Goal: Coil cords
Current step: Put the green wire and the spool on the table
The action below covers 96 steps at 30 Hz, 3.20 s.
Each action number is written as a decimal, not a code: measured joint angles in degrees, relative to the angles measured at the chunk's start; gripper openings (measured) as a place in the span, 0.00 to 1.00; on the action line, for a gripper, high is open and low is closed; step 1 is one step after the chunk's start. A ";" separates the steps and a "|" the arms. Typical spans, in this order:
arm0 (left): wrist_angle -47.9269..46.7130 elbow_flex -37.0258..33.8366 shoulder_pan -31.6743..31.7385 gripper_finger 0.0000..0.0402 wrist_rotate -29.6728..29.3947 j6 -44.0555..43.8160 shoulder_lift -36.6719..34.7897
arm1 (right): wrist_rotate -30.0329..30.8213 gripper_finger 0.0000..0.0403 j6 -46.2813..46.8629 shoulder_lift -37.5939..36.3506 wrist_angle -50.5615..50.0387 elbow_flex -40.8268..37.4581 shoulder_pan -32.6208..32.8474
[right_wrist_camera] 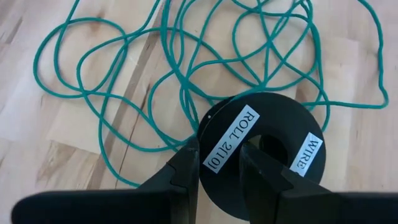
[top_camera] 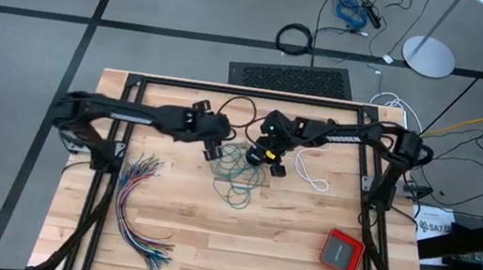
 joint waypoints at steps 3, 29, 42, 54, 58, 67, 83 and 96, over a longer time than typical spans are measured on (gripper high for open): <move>1.69 0.00 -4.48 0.52 -0.33 -2.31 -5.12 | 0.38 0.21 -0.99 0.09 -0.01 0.00 0.76; 11.03 0.02 -39.27 0.52 -26.33 -27.63 17.24 | 6.03 0.21 -7.02 3.14 5.53 5.76 6.53; 11.63 0.00 -42.87 0.52 -40.30 -34.18 19.29 | 5.99 0.23 -7.90 15.70 -6.52 22.02 6.43; 9.88 0.00 -45.19 0.52 -43.17 -39.99 19.29 | 6.33 0.24 -9.13 23.83 -10.46 36.19 3.65; 9.95 0.00 -45.50 0.52 -43.18 -40.60 19.30 | 6.35 0.25 -9.80 23.39 -15.10 37.33 3.47; 10.15 0.00 -45.50 0.52 -43.84 -41.55 19.29 | 8.59 0.41 -8.53 17.35 -23.61 37.31 4.17; 9.95 0.00 -45.62 0.52 -44.46 -41.59 19.28 | 8.92 0.40 -5.10 13.41 -47.16 29.52 12.09; 9.28 0.00 -45.30 0.52 -45.92 -41.05 19.23 | 8.90 0.39 -3.85 12.86 -31.48 18.40 15.47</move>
